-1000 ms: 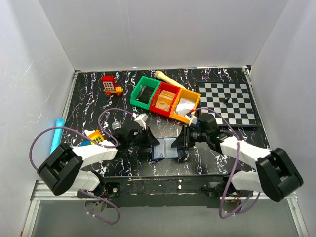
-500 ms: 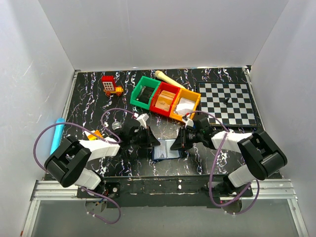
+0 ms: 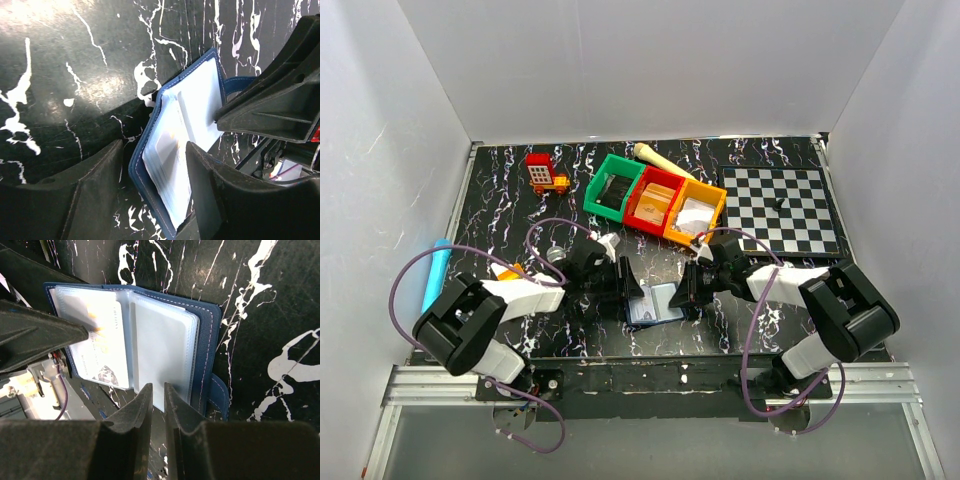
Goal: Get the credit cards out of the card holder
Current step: Open the card holder at the center of the board, then remove the credit card from the card holder.
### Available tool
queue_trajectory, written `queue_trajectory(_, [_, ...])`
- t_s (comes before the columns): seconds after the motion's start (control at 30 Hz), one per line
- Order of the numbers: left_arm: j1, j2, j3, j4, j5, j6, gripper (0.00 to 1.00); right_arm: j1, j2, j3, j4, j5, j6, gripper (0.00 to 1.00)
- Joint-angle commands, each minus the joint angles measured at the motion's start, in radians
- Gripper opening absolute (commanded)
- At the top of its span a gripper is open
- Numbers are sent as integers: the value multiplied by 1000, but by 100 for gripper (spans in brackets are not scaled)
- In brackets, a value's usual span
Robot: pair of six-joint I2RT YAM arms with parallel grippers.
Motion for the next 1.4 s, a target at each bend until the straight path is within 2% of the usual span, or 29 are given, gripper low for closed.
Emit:
queue_trajectory(0.0, [21,-82,35,-97,-52,37,54,4,-30,11,-53,51,-42,24])
queue_trajectory(0.37, [50,-338,41,-300,-178,60,56,32,-101,12,-125,100,-69,26])
queue_trajectory(0.47, [49,-413,13,-278,-144,11,53,40,-124,20,-147,116,-75,27])
queue_trajectory(0.57, [27,-458,-51,-179,-82,-59,47,49,-147,32,-155,125,-81,29])
queue_trajectory(0.73, [-35,-409,-89,-113,-80,-102,44,58,-179,67,-214,145,-95,34])
queue_trajectory(1.0, [-65,-285,-134,-39,-77,-108,41,61,-146,135,-267,153,-120,38])
queue_trajectory(1.37, [-66,-159,-85,-77,-123,-52,38,61,-146,49,-250,169,-118,38])
